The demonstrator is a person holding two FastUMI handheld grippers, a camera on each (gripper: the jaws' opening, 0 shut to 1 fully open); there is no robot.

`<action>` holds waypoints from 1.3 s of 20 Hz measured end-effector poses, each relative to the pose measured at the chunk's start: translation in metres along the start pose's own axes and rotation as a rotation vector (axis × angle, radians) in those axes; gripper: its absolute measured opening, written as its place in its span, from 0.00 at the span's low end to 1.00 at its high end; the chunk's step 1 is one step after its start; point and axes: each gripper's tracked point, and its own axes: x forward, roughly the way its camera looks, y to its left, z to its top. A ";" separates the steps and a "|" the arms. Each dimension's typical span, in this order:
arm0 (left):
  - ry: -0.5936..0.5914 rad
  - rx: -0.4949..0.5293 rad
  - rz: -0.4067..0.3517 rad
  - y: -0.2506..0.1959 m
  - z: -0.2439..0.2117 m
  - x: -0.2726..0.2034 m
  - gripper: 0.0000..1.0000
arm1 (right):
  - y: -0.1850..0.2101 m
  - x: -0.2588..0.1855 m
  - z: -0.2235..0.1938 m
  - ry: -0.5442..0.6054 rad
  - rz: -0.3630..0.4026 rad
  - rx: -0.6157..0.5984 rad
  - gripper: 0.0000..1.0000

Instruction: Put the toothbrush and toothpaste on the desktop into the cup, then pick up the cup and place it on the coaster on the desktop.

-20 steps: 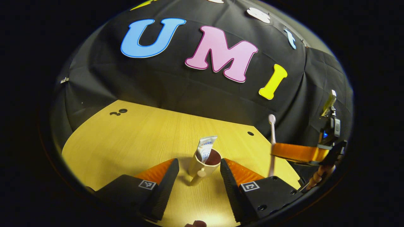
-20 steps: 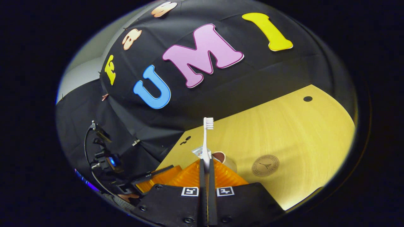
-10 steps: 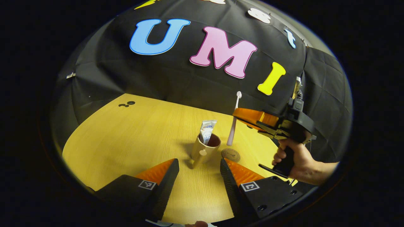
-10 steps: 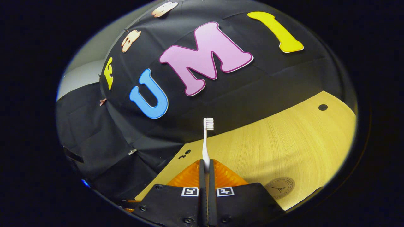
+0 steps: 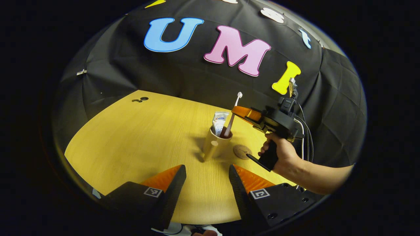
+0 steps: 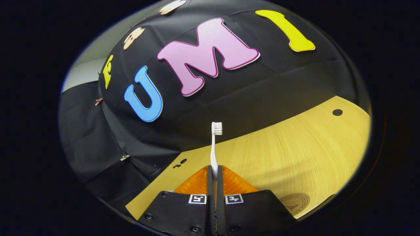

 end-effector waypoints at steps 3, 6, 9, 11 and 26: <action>0.011 -0.003 0.025 0.002 -0.009 -0.005 0.82 | -0.003 0.002 -0.017 0.027 0.002 -0.049 0.06; 0.011 -0.004 0.041 0.000 -0.012 -0.011 0.82 | -0.004 0.000 -0.026 0.040 0.007 -0.068 0.06; 0.011 -0.012 0.055 -0.002 -0.016 -0.014 0.82 | -0.005 -0.006 -0.031 0.057 0.010 -0.088 0.09; 0.010 -0.021 0.064 -0.005 -0.017 -0.015 0.82 | -0.007 -0.008 -0.033 0.068 0.008 -0.089 0.11; 0.037 0.003 0.071 -0.017 -0.008 0.007 0.82 | -0.006 -0.078 -0.053 0.223 0.048 -0.013 0.22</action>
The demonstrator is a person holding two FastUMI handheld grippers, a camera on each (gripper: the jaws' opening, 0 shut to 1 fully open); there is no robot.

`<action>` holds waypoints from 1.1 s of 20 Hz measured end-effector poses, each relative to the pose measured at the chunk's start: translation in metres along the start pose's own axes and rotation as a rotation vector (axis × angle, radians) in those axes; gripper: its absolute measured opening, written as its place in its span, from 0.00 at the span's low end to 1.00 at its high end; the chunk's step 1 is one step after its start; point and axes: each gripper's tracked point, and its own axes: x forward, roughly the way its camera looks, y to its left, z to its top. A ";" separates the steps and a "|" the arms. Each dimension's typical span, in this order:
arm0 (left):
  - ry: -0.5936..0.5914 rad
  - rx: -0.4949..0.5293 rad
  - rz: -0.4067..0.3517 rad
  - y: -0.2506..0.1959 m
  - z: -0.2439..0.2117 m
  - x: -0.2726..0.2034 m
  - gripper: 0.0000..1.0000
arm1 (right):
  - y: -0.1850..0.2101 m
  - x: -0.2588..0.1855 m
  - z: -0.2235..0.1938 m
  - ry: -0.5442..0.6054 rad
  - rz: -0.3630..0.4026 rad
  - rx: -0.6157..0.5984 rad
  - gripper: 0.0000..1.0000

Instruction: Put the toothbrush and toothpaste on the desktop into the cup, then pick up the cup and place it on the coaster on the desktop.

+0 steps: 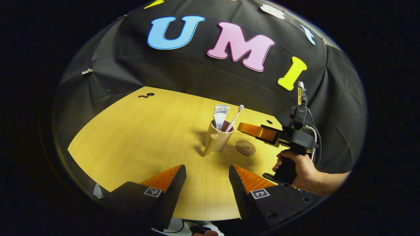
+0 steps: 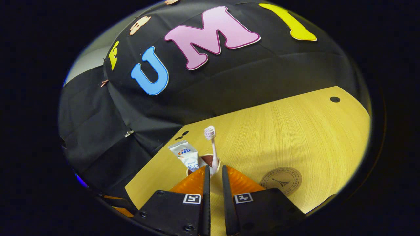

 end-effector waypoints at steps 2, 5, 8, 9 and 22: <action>0.029 0.021 -0.012 -0.002 0.001 0.012 0.82 | 0.002 -0.016 -0.006 0.028 0.006 0.005 0.25; 0.089 0.043 -0.038 -0.007 0.004 0.030 0.82 | -0.003 -0.045 -0.014 0.062 0.009 0.016 0.29; 0.168 0.098 -0.051 -0.010 0.003 0.053 0.82 | -0.017 -0.074 -0.019 0.096 -0.002 0.013 0.33; 0.195 0.129 -0.045 -0.009 0.003 0.061 0.82 | -0.022 -0.083 -0.019 0.103 -0.007 0.013 0.34; 0.503 0.330 0.005 0.008 -0.017 0.149 0.83 | -0.111 -0.200 -0.017 0.139 -0.129 0.084 0.59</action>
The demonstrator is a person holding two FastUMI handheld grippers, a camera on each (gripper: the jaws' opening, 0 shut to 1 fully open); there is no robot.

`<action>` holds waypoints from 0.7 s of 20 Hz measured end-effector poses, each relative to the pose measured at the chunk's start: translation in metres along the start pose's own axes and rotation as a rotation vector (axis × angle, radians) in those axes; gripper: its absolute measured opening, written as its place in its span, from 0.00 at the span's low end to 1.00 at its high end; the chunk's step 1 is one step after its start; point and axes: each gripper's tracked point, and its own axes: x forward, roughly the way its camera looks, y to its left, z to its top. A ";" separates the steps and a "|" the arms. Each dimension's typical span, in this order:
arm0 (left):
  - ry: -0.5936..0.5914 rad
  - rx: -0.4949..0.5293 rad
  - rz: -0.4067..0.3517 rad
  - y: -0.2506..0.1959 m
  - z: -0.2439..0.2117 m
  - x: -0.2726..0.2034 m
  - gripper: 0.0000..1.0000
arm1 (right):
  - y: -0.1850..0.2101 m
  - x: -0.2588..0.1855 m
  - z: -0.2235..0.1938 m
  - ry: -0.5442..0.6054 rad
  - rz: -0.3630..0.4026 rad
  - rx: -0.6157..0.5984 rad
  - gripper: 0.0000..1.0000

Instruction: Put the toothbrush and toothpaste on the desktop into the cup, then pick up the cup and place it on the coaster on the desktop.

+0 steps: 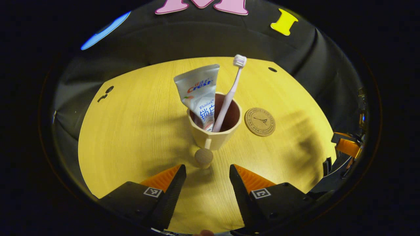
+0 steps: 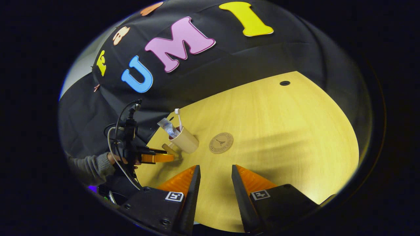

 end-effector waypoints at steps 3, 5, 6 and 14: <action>0.032 0.022 0.017 0.005 0.013 0.013 0.83 | -0.020 -0.022 -0.006 -0.004 -0.038 0.051 0.59; 0.047 0.030 0.013 0.003 0.020 0.022 0.83 | -0.031 -0.034 -0.010 -0.008 -0.060 0.080 0.59; 0.056 0.037 0.011 0.002 0.023 0.025 0.83 | -0.038 -0.040 -0.011 -0.013 -0.073 0.095 0.59; 0.168 0.080 0.035 -0.001 0.021 0.048 0.79 | -0.074 -0.065 -0.013 -0.045 -0.151 0.191 0.59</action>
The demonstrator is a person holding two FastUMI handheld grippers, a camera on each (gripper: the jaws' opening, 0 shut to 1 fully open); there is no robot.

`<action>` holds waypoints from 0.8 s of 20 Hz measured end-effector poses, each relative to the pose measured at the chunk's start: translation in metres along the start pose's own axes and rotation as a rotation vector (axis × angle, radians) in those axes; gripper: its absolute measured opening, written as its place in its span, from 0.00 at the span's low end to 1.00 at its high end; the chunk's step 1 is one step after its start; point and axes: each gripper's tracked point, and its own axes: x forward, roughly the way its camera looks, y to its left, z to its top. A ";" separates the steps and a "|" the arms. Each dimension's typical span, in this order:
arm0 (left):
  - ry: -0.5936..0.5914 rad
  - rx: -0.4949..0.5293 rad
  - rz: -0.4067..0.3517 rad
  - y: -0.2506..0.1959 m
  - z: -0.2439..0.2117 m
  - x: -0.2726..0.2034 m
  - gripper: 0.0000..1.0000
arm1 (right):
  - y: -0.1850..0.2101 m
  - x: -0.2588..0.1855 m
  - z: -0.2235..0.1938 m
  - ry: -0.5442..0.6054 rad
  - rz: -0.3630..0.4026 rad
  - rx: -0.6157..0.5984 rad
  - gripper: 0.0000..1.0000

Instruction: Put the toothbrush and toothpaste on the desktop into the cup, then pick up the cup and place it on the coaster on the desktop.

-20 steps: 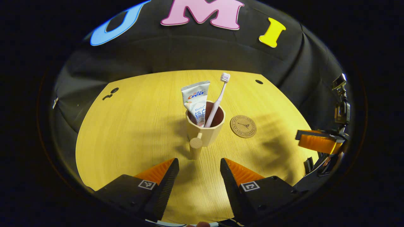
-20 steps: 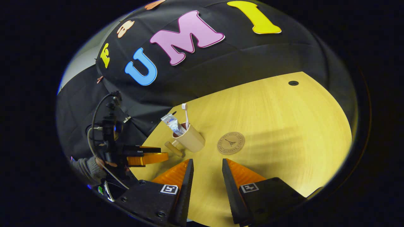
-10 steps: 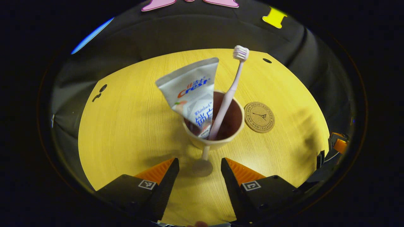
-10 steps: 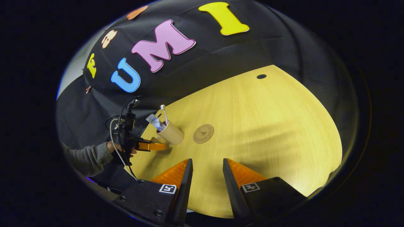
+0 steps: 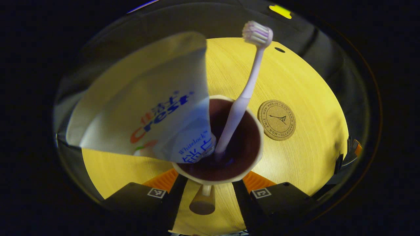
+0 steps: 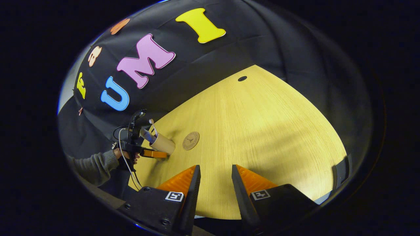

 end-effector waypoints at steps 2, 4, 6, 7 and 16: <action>0.011 -0.003 -0.013 -0.004 0.000 0.002 0.74 | -0.004 -0.002 0.002 -0.001 -0.004 0.013 0.59; 0.030 -0.010 -0.026 -0.007 -0.001 0.003 0.64 | -0.005 -0.002 0.002 -0.002 -0.004 0.022 0.59; 0.064 -0.020 -0.018 -0.005 -0.005 0.005 0.50 | -0.006 -0.002 0.001 0.002 -0.001 0.021 0.59; 0.065 -0.025 -0.012 -0.004 -0.005 0.004 0.35 | -0.006 -0.002 0.002 0.002 0.000 0.019 0.59; 0.034 -0.068 0.004 -0.006 -0.005 -0.004 0.33 | -0.011 -0.007 0.004 0.003 0.007 0.035 0.59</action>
